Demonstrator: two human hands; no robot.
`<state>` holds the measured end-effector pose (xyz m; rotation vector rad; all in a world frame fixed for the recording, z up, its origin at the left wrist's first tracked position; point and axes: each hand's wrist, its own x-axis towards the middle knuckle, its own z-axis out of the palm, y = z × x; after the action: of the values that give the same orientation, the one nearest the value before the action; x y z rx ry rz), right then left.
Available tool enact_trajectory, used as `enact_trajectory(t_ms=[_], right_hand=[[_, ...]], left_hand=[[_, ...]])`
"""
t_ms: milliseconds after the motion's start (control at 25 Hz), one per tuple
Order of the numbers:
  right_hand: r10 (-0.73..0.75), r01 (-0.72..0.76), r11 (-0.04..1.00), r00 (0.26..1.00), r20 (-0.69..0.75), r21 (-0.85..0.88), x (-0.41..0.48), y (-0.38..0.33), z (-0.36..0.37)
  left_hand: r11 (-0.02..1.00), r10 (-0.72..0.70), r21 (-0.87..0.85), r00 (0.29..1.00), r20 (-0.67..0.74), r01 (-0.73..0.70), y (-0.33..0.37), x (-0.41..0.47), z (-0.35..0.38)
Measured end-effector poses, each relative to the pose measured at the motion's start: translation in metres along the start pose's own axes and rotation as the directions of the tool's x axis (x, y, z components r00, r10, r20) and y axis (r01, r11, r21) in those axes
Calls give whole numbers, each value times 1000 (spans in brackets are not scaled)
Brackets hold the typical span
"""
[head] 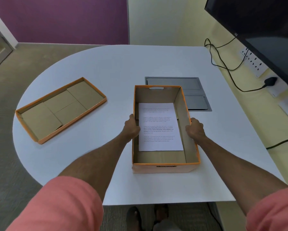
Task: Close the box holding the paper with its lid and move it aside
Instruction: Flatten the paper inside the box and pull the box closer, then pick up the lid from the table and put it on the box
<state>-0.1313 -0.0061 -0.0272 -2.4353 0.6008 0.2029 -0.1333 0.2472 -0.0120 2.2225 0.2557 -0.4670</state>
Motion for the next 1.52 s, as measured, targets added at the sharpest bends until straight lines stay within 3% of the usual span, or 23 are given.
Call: enact_trajectory(t_ms=[200, 320, 440, 680, 840, 1000, 1320, 1520], right_hand=[[-21, 14, 997, 995, -94, -73, -9, -18, 0], [-260, 196, 933, 947, -191, -301, -5, -35, 3], [-481, 379, 802, 868, -123, -462, 1, -60, 11], [-619, 577, 676, 782, 69, -458, -14, -125, 42], [-704, 677, 605, 701, 116, -419, -34, -179, 74], [-770, 750, 530, 621, 145, -396, -53, -232, 117], [-708, 714, 536, 671, 221, -451, -66, -298, 232], [-610, 667, 637, 743, 276, -387, -65, -328, 297]], left_hand=[[999, 19, 31, 1000, -2, -19, 1, 6, -3], [996, 38, 79, 999, -16, -36, 4, 7, -12], [985, 58, 164, 996, -67, -46, 2, 7, -32], [920, 140, 390, 957, -253, -32, -33, -1, -81], [839, 124, 543, 961, -248, 32, -75, -5, -121], [817, 87, 571, 962, -259, 80, -118, -4, -170], [819, -2, 559, 975, -221, 128, -217, 23, -251], [842, -27, 527, 985, -172, 115, -267, 58, -272]])
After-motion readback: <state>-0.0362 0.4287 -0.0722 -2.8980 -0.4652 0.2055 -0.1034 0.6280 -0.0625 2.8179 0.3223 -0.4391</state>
